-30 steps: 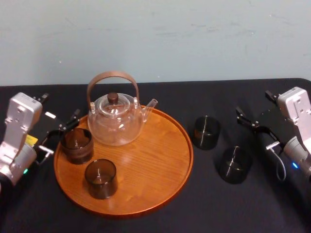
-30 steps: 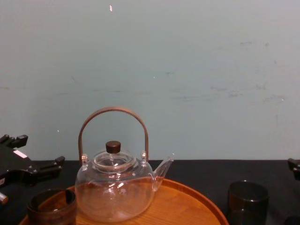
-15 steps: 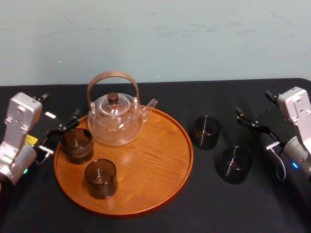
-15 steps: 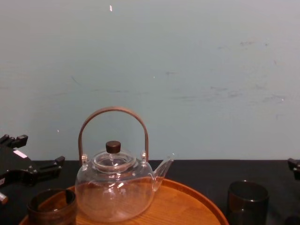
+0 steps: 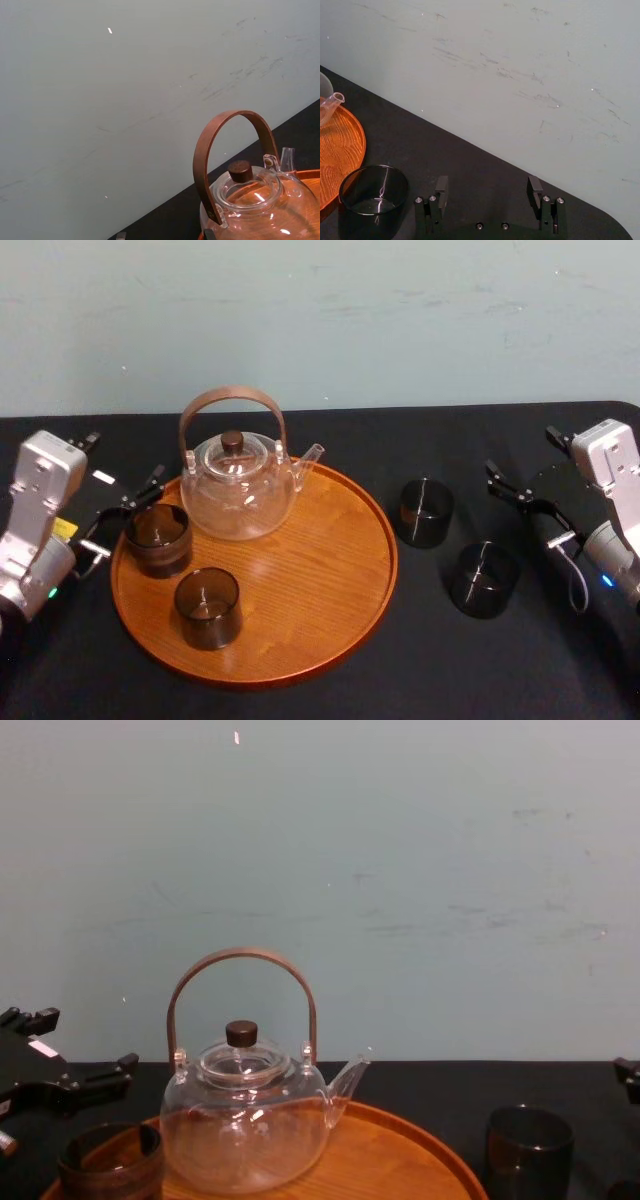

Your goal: Pick up the glass from the table and place it on the tray.

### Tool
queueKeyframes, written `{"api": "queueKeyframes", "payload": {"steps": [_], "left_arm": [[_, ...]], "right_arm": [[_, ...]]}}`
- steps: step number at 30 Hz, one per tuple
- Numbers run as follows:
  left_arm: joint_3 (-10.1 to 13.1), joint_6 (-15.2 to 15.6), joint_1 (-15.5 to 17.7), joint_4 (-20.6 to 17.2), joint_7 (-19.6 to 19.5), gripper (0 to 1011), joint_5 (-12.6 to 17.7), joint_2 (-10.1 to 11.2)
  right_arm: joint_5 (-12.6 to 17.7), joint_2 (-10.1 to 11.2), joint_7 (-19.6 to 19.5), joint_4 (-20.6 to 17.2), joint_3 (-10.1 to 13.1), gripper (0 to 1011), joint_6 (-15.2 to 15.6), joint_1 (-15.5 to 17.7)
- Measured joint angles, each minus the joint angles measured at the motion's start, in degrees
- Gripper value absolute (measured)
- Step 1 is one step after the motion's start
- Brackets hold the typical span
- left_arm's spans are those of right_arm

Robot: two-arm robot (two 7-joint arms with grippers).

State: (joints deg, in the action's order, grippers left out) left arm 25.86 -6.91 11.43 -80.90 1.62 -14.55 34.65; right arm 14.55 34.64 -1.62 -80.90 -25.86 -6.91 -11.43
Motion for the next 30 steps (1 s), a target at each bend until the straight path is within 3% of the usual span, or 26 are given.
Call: {"api": "queueKeyframes", "payload": {"steps": [19, 25, 30], "left_arm": [[0.0, 0.0, 0.0, 0.0, 0.0, 1001, 0.0, 0.0], [0.0, 0.0, 0.0, 0.0, 0.0, 1001, 0.0, 0.0], [0.0, 0.0, 0.0, 0.0, 0.0, 1001, 0.0, 0.0]], "right_arm": [[0.0, 0.0, 0.0, 0.0, 0.0, 1002, 0.0, 0.0], [0.6, 0.6, 1.6, -1.5, 1.4, 1002, 0.9, 1.3], [2.5, 2.3, 3.4, -4.9, 3.2, 1003, 3.0, 3.9]]}}
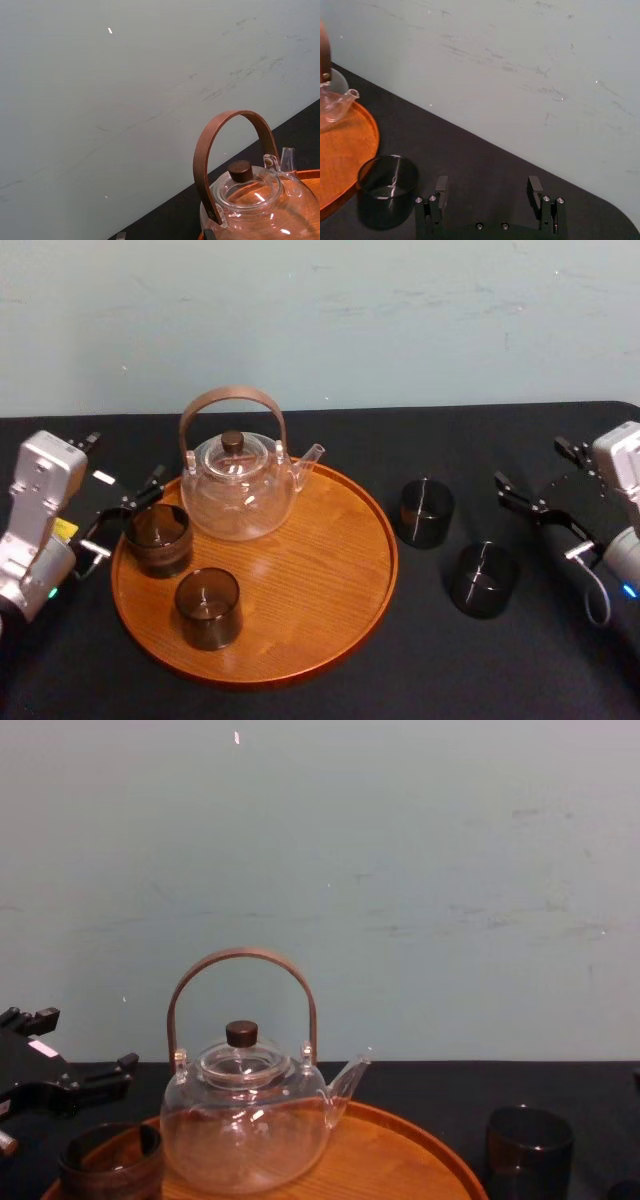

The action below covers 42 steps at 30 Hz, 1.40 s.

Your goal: Pick up the glass from the table and place it on the tray.

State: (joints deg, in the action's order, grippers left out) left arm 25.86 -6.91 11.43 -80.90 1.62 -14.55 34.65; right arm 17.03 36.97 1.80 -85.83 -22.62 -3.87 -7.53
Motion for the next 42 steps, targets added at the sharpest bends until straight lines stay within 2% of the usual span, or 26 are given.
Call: {"api": "queueKeyframes", "payload": {"steps": [8, 15, 21, 30, 36, 42], "left_arm": [[0.0, 0.0, 0.0, 0.0, 0.0, 1001, 0.0, 0.0], [0.0, 0.0, 0.0, 0.0, 0.0, 1001, 0.0, 0.0], [0.0, 0.0, 0.0, 0.0, 0.0, 1001, 0.0, 0.0], [0.0, 0.0, 0.0, 0.0, 0.0, 1001, 0.0, 0.0], [0.0, 0.0, 0.0, 0.0, 0.0, 1001, 0.0, 0.0], [0.0, 0.0, 0.0, 0.0, 0.0, 1001, 0.0, 0.0]], "right_arm": [[3.1, 2.9, 2.3, -5.1, 3.1, 1002, 3.1, 4.5], [6.4, 6.2, 5.3, -10.2, 6.2, 1002, 6.1, 9.9], [8.0, 8.5, 7.6, -13.4, 8.3, 1002, 7.8, 13.8], [8.7, 10.5, 9.7, -15.9, 10.3, 1002, 10.6, 17.8], [8.8, 11.1, 10.9, -17.2, 11.4, 1002, 11.9, 19.7], [8.6, 11.3, 12.6, -17.8, 11.6, 1002, 12.3, 20.6]]}}
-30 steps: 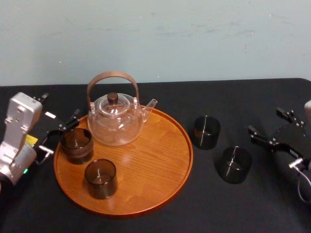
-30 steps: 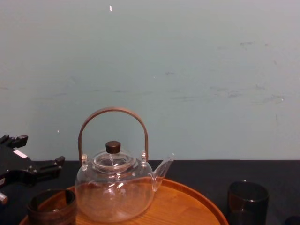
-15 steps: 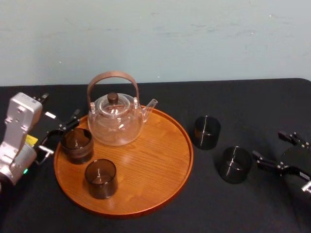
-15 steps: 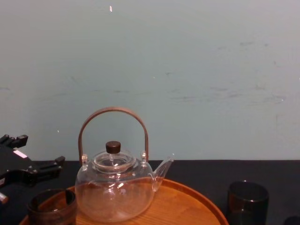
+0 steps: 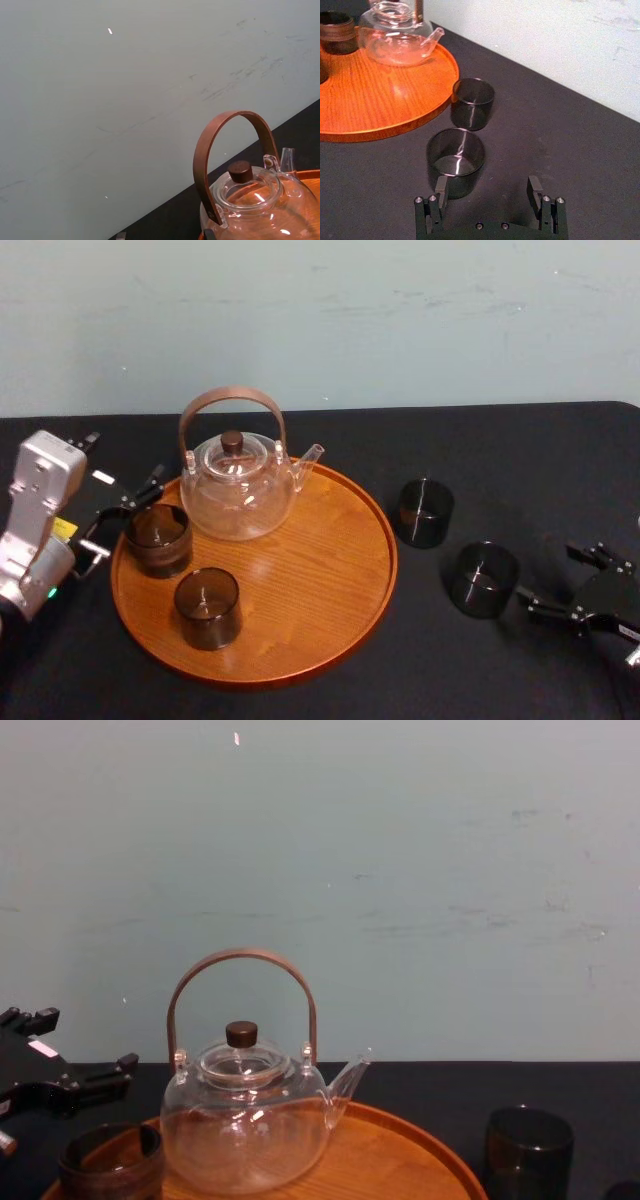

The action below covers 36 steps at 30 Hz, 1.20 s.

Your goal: Pick up the glass from the table and place it on the tray.

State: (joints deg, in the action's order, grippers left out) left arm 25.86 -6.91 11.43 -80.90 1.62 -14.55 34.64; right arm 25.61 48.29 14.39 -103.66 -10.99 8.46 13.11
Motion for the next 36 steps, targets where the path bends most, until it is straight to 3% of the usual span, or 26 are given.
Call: {"api": "queueKeyframes", "payload": {"steps": [18, 36], "left_arm": [[0.0, 0.0, 0.0, 0.0, 0.0, 1002, 0.0, 0.0], [0.0, 0.0, 0.0, 0.0, 0.0, 1001, 0.0, 0.0]], "right_arm": [[-2.4, -1.7, 3.8, 0.1, -0.2, 1002, 1.5, -0.1], [-4.3, -5.7, 7.5, 3.2, -1.8, 1002, 4.8, -4.7]]}}
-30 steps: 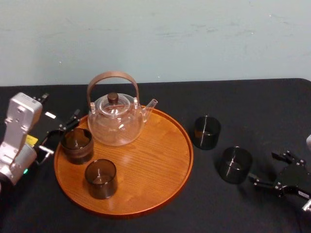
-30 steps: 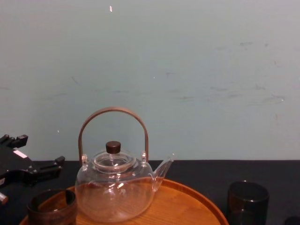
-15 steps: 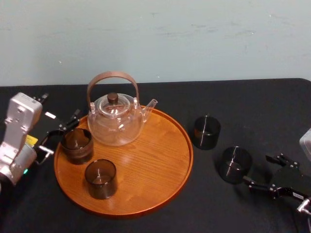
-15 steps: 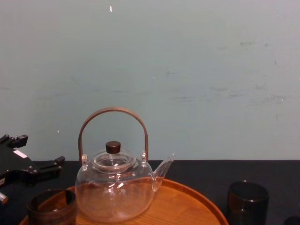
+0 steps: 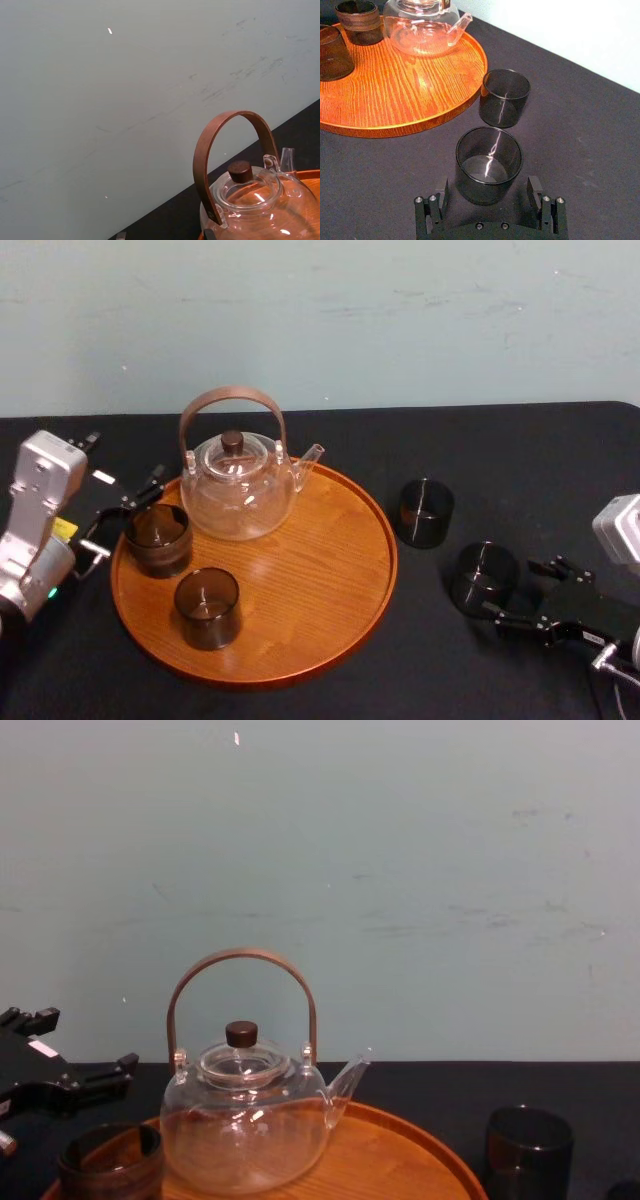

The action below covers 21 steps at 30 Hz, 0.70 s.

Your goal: Pick up the glass from the table and place it on the tray.

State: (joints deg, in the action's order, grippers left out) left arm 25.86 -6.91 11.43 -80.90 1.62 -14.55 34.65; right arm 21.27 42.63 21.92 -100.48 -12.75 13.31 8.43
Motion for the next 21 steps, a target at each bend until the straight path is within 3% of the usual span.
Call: {"api": "queueKeyframes", "payload": {"steps": [21], "left_arm": [[0.0, 0.0, 0.0, 0.0, 0.0, 1001, 0.0, 0.0]], "right_arm": [[-2.3, -4.2, 2.3, 5.2, -2.6, 1002, 3.2, -6.4]]}}
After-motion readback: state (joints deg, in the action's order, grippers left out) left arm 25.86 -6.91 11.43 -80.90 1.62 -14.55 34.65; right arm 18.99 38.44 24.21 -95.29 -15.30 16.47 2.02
